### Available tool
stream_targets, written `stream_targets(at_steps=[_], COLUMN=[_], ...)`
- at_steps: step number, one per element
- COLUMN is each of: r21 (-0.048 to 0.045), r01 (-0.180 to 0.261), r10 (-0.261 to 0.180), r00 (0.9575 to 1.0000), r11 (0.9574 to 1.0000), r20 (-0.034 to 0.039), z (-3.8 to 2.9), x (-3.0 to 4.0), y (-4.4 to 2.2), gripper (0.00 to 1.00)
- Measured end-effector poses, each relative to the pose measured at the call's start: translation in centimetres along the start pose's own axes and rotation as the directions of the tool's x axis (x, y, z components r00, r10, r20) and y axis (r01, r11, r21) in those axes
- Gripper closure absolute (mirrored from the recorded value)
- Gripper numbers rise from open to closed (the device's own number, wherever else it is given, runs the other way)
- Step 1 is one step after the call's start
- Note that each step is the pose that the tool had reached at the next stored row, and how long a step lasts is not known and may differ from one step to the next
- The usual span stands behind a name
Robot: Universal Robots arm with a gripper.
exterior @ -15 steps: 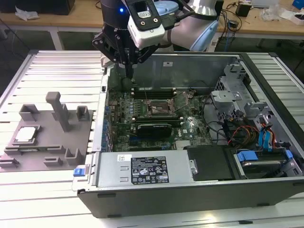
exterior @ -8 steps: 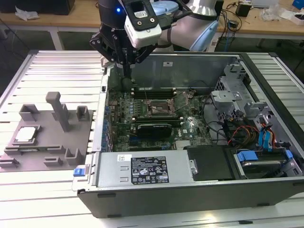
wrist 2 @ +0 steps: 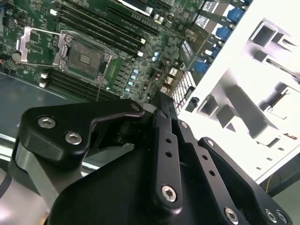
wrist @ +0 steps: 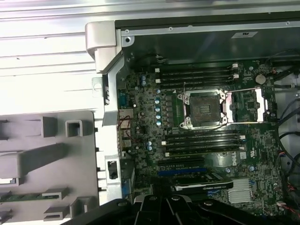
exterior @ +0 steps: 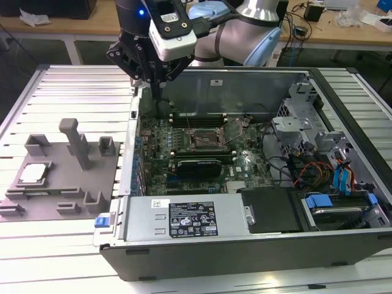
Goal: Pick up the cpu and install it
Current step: 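Reach for the cpu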
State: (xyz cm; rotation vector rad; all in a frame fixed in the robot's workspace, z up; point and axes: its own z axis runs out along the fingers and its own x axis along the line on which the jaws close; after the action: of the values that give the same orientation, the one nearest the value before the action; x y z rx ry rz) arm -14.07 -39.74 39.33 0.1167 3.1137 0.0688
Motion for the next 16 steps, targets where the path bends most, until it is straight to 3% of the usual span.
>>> stream_targets(at_steps=[16], r21=[-0.0002], r01=[0.000], r10=[0.000], r00=[1.0000], r11=[1.0000], r20=[0.0015], z=[-0.07], x=[3.13], y=[0.01], gripper=[0.89])
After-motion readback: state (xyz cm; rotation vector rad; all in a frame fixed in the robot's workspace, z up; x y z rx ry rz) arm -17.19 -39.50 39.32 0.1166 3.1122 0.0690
